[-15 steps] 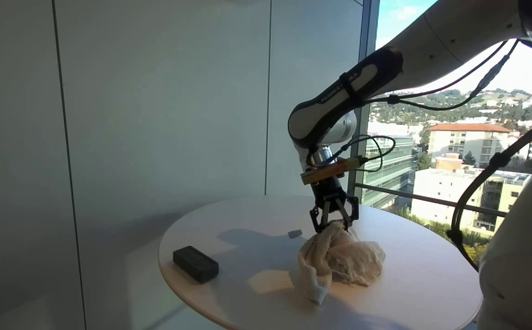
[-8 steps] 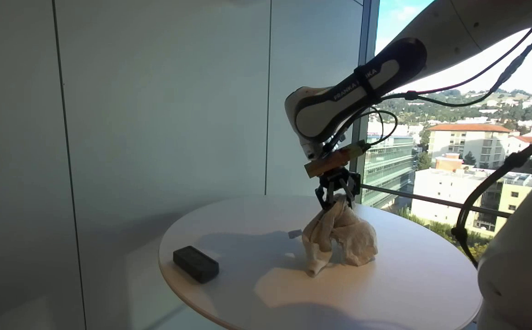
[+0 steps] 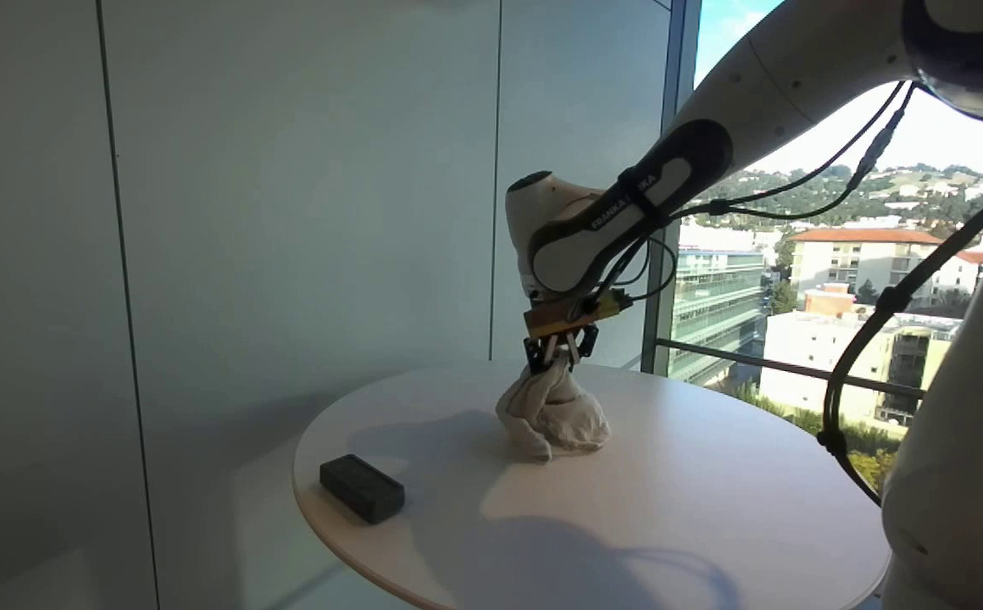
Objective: Wipe the table with the white towel
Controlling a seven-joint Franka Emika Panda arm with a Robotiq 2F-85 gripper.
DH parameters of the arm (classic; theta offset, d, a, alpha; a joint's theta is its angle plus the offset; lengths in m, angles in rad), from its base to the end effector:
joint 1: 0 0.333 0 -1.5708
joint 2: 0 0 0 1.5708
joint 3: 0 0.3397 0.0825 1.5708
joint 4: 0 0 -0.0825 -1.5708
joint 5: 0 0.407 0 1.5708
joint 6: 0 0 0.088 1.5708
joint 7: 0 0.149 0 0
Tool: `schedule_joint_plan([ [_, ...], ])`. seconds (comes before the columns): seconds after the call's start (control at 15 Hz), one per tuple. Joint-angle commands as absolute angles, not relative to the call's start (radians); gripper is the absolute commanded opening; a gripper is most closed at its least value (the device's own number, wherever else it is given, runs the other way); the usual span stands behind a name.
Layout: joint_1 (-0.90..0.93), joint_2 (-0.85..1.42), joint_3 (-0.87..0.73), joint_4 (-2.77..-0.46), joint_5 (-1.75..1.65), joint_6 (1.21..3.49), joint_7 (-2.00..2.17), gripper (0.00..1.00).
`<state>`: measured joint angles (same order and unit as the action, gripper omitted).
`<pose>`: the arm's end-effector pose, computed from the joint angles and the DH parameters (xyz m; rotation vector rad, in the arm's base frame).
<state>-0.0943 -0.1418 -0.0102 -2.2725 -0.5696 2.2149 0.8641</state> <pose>0.5215 -0.0907 0.4024 2.5805 -0.8548 0.3446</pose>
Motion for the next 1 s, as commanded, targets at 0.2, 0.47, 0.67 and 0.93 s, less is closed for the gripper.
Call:
schedule_joint_plan([
  [0.2, -0.059, 0.122, -0.012, -2.208, -0.209, 2.500, 0.540, 0.01],
  [0.47, 0.019, 0.077, 0.020, -2.181, -0.236, 2.383, 0.417, 0.02],
  [0.67, 0.037, 0.098, -0.010, -2.138, -0.348, 2.232, 0.502, 0.03],
  [0.93, -0.001, 0.117, -0.070, -2.150, -0.441, 2.095, 0.596, 0.03],
])
